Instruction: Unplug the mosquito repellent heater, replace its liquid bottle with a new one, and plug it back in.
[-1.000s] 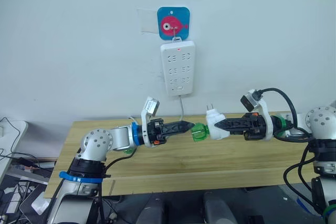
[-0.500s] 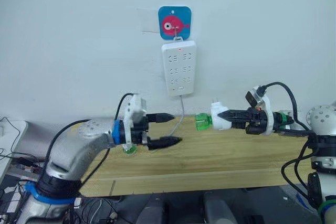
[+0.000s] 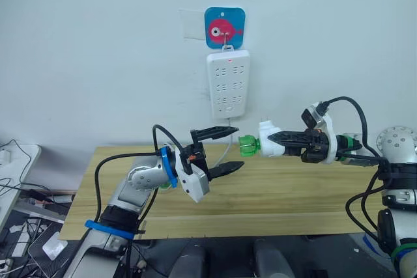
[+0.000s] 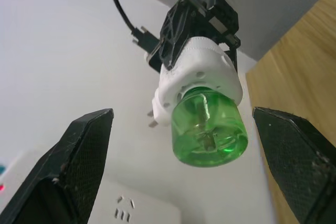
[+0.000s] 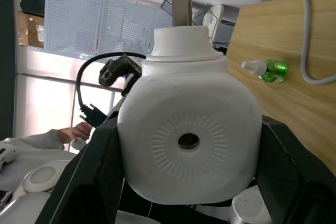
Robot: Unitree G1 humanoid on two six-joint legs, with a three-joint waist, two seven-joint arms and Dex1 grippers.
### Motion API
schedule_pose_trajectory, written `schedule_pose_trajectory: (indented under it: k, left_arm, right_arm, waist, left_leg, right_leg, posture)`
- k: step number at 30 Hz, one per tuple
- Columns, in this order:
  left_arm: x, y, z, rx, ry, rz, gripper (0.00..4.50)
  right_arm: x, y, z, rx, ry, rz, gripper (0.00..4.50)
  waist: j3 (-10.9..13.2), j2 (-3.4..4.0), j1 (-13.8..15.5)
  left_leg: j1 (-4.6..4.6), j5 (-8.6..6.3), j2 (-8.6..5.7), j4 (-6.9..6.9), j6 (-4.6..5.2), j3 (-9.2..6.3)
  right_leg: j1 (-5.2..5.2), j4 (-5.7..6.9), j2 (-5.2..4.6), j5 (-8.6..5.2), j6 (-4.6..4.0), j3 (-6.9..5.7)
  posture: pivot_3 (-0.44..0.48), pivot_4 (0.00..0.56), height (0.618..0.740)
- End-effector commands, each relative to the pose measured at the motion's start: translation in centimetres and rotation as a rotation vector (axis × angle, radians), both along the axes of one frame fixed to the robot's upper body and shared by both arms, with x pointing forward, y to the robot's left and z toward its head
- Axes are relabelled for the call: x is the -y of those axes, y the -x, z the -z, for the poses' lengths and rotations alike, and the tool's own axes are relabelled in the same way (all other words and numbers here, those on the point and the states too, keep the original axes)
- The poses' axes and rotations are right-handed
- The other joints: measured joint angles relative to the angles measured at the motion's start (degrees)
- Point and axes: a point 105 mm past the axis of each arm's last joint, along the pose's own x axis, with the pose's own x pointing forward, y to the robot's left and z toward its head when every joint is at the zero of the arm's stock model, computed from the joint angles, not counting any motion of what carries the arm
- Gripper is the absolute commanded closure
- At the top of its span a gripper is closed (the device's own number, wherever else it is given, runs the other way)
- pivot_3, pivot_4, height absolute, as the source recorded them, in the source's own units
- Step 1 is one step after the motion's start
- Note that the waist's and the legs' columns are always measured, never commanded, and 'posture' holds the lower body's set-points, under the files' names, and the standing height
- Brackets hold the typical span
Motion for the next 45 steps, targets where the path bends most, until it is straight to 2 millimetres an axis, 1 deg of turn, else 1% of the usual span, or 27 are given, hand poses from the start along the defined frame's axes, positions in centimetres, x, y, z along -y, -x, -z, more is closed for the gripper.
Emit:
schedule_pose_trajectory:
  k: [1,3,9,14,17,23,27,29,30,33,35,37,39,41,43,45]
  left_arm:
    - [0.5,0.0,0.0,0.038,0.013,0.022,0.01]
    - [0.7,-0.2,0.2,0.038,0.014,0.022,0.01]
    - [0.9,-0.9,-0.1,0.065,0.026,0.014,0.01]
    - [1.2,-0.8,-0.7,0.096,0.042,0.038,0.01]
    - [1.4,-0.5,-0.4,0.098,0.017,0.062,0.58]
    - [1.4,-0.3,-0.2,0.059,0.016,0.078,2.3]
    - [1.7,-0.3,-0.5,-0.011,0.029,0.091,2.31]
    - [2.3,-0.2,-0.8,-0.165,0.053,0.11,2.31]
    - [2.6,-0.2,-1.1,-0.278,0.077,0.123,2.31]
    - [3.0,-0.2,-2.4,-0.698,0.174,0.171,2.31]
    - [3.0,-0.1,-2.3,-0.96,0.184,0.2,2.31]
    - [2.6,-0.5,-1.9,-1.199,0.208,0.205,2.31]
    - [2.1,-0.9,-1.5,-1.511,0.265,0.233,2.31]
    - [1.7,-0.6,-1.2,-1.763,0.283,0.291,2.31]
    - [1.3,0.1,-1.0,-1.905,0.264,0.358,2.31]
    - [0.9,0.5,-1.1,-2.021,0.281,0.426,2.31]
  right_arm:
    - [-0.4,0.4,-1.5,0.047,-0.025,-0.04,1.53]
    - [-0.4,0.5,-1.6,0.046,-0.026,-0.047,1.53]
    - [-0.5,1.1,-1.5,0.046,-0.025,-0.065,1.53]
    - [-0.6,1.3,-1.3,0.043,-0.024,-0.065,1.53]
    - [-0.6,1.3,-1.2,0.041,-0.026,-0.062,1.53]
    - [-0.6,1.4,-1.1,0.039,-0.028,-0.059,1.53]
    - [-0.5,1.7,-1.0,0.04,-0.016,-0.068,1.53]
    - [-0.5,1.8,-0.9,0.041,-0.003,-0.07,1.53]
    - [-0.4,1.8,-0.9,0.044,0.005,-0.072,1.53]
    - [-0.2,1.8,-0.9,0.05,0.024,-0.069,1.53]
    - [0.0,1.8,-1.0,0.05,0.027,-0.07,1.53]
    - [0.0,1.9,-1.0,0.049,0.031,-0.081,1.53]
    - [-0.1,2.3,-0.9,0.048,0.038,-0.101,1.53]
    - [-0.3,2.7,-0.7,0.051,0.053,-0.125,1.53]
    - [-0.5,2.9,-0.3,0.071,0.089,-0.129,1.53]
    - [-0.8,2.8,-0.3,0.089,0.098,-0.124,1.53]
  waist:
    - [0.0,0.0,0.0]
    - [0.0,0.0,0.0]
    - [0.0,0.0,-0.1]
    - [0.0,0.0,-0.1]
    - [0.0,0.0,-0.1]
    - [0.0,0.0,-0.1]
    - [0.0,0.0,-0.2]
    - [0.0,-0.01,-0.2]
    - [0.0,-0.01,-0.3]
    - [0.0,-0.03,-0.8]
    - [0.0,-0.04,-1.1]
    - [0.0,-0.04,-1.4]
    - [0.1,-0.06,-1.6]
    - [0.1,-0.07,-1.8]
    - [0.1,-0.08,-2.0]
    - [0.1,-0.08,-2.2]
  left_leg:
    - [0.0,0.0,0.01,0.0,0.01,0.0]
    - [0.0,0.0,0.0,0.02,0.02,-0.01]
    - [-0.01,0.01,0.0,0.07,0.05,-0.01]
    - [-0.01,0.01,0.01,0.07,0.05,-0.02]
    - [-0.01,0.01,0.0,0.07,0.05,-0.01]
    - [-0.01,0.01,0.02,0.07,0.06,-0.03]
    - [-0.01,0.01,0.02,0.07,0.06,-0.03]
    - [-0.01,0.01,0.02,0.07,0.06,-0.03]
    - [-0.04,0.0,0.02,0.07,0.07,-0.03]
    - [-0.09,-0.01,0.02,0.08,0.1,-0.06]
    - [-0.11,-0.01,0.05,0.08,0.11,-0.14]
    - [-0.08,-0.01,0.08,0.09,0.12,-0.21]
    - [-0.04,0.01,0.08,0.1,0.14,-0.21]
    - [-0.02,0.02,0.08,0.12,0.15,-0.21]
    - [-0.01,0.02,0.08,0.13,0.15,-0.22]
    - [0.01,0.03,0.07,0.12,0.15,-0.22]
  right_leg:
    - [-0.01,0.02,0.0,0.0,0.0,0.0]
    - [-0.02,0.06,0.02,0.0,0.01,-0.01]
    - [0.0,0.08,0.1,0.04,0.07,-0.01]
    - [-0.02,0.09,0.1,0.04,0.07,0.0]
    - [-0.01,0.08,0.1,0.04,0.07,0.01]
    - [-0.01,0.1,0.1,0.04,0.07,0.0]
    - [-0.01,0.1,0.1,0.04,0.07,0.01]
    - [-0.01,0.1,0.1,0.04,0.07,0.0]
    - [-0.02,0.09,0.09,0.04,0.07,0.01]
    - [-0.05,0.06,0.08,0.04,0.08,0.0]
    - [-0.06,0.1,0.11,0.03,0.09,-0.05]
    - [-0.03,0.14,0.28,0.02,0.09,-0.11]
    - [-0.01,0.19,0.37,0.01,0.1,-0.12]
    - [0.0,0.22,0.4,0.0,0.12,-0.12]
    - [0.0,0.24,0.43,-0.02,0.15,-0.14]
    - [0.01,0.24,0.44,-0.03,0.17,-0.13]
  posture:
    - [-0.077,0.139,0.74]
    - [-0.083,0.139,0.74]
    - [-0.089,0.143,0.74]
    - [-0.094,0.148,0.74]
    - [-0.096,0.148,0.74]
    - [-0.099,0.15,0.74]
    - [-0.099,0.153,0.74]
    - [-0.098,0.158,0.74]
    - [-0.098,0.158,0.74]
    - [-0.098,0.159,0.74]
    - [-0.094,0.162,0.74]
    - [-0.094,0.161,0.74]
    - [-0.092,0.16,0.74]
    - [-0.092,0.159,0.74]
    - [-0.094,0.161,0.74]
    - [-0.095,0.158,0.74]
